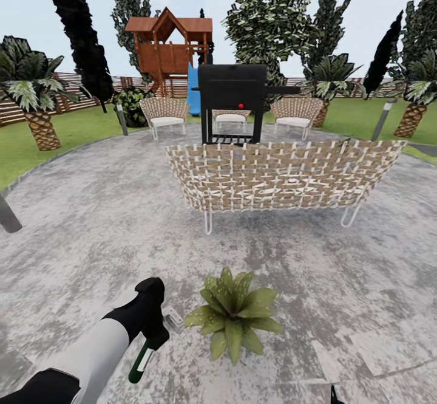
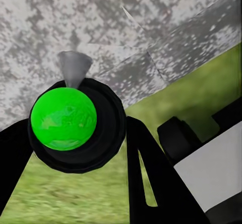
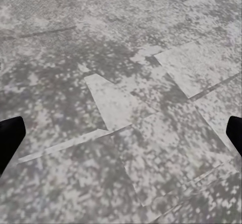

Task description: Pick up the pesticide atomizer in the garden and spray insectifuge to fully cover both potted plants in the garden.

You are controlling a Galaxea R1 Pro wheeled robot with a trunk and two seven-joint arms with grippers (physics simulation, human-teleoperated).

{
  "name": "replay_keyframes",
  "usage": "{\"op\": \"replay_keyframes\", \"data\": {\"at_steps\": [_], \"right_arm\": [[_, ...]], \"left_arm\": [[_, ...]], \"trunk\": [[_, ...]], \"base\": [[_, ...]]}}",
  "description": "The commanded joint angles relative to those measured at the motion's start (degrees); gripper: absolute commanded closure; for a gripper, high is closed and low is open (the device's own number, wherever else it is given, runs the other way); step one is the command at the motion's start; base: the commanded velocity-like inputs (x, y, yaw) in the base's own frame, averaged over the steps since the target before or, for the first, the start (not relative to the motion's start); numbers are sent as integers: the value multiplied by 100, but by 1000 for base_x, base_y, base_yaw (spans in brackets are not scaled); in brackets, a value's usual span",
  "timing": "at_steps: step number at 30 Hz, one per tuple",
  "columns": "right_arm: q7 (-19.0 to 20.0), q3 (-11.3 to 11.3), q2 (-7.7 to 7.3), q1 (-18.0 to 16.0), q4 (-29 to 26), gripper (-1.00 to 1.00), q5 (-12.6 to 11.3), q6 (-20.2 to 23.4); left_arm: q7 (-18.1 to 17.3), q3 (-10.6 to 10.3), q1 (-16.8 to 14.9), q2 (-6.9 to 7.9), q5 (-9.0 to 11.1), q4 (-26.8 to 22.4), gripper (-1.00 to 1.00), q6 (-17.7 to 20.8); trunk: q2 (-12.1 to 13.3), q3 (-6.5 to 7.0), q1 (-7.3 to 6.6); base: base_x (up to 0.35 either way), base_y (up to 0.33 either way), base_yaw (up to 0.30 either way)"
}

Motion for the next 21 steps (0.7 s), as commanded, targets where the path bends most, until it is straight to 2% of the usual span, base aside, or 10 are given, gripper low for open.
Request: {"op": "replay_keyframes", "data": {"at_steps": [1,5,15,21], "right_arm": [[-7,15,-1,-3,3,-100,-19,-15],[-7,15,-1,-3,-1,-100,-19,-15],[-4,23,31,-3,-5,-100,-24,-23],[-7,15,31,-3,-6,-100,-28,-23]], "left_arm": [[-59,-8,-4,-2,-58,-6,100,28],[-59,-8,-4,-2,-56,-8,100,28],[-58,9,-4,2,-58,-9,100,28],[-58,9,-4,2,-58,-14,100,28]], "trunk": [[-2,-6,-1],[-2,-6,-1],[-2,-6,-1],[-2,-6,-1]], "base": [[65,-271,278],[20,-271,224],[1,-269,11],[-185,-210,17]]}}
